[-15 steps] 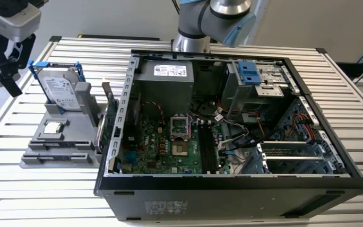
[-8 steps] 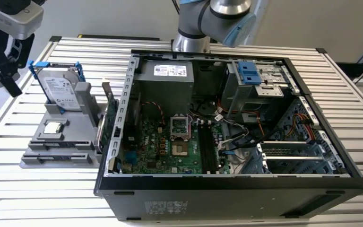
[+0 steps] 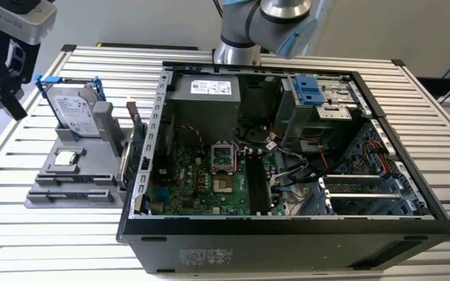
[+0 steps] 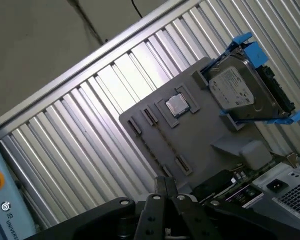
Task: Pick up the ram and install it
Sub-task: 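Pick up the ram and move it above insertion slot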
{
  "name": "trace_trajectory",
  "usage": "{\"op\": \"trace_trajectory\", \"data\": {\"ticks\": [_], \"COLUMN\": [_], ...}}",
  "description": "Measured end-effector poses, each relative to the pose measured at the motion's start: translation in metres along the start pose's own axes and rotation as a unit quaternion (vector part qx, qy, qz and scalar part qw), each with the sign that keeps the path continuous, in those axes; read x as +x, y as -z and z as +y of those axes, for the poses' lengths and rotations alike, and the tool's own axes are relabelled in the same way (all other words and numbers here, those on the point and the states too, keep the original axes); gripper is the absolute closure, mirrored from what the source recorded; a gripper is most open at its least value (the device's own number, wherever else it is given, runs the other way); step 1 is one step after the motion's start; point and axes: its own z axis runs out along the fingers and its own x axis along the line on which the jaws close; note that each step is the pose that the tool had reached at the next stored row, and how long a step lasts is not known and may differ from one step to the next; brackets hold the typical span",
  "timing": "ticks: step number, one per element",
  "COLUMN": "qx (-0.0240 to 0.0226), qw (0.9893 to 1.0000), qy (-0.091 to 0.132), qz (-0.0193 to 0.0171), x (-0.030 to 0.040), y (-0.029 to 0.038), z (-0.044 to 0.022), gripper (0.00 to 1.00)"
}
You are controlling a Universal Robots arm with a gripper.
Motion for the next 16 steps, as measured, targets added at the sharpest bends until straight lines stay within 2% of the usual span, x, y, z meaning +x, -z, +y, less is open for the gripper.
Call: {"op": "trace_trajectory", "data": {"ticks": [4, 8, 12, 16], "qx": [-0.0003, -0.0006, -0.0008, -0.0011], "qw": [0.9997, 0.9989, 0.9974, 0.9952], "qy": [0.024, 0.047, 0.072, 0.097], "qz": [0.0012, 0.0023, 0.0035, 0.0047], "x": [0.0, 0.0, 0.0, 0.0], "y": [0.0, 0.0, 0.0, 0.0], "z": [0.0, 0.0, 0.0, 0.0], "gripper": [1.0, 1.0, 1.0, 1.0]}}
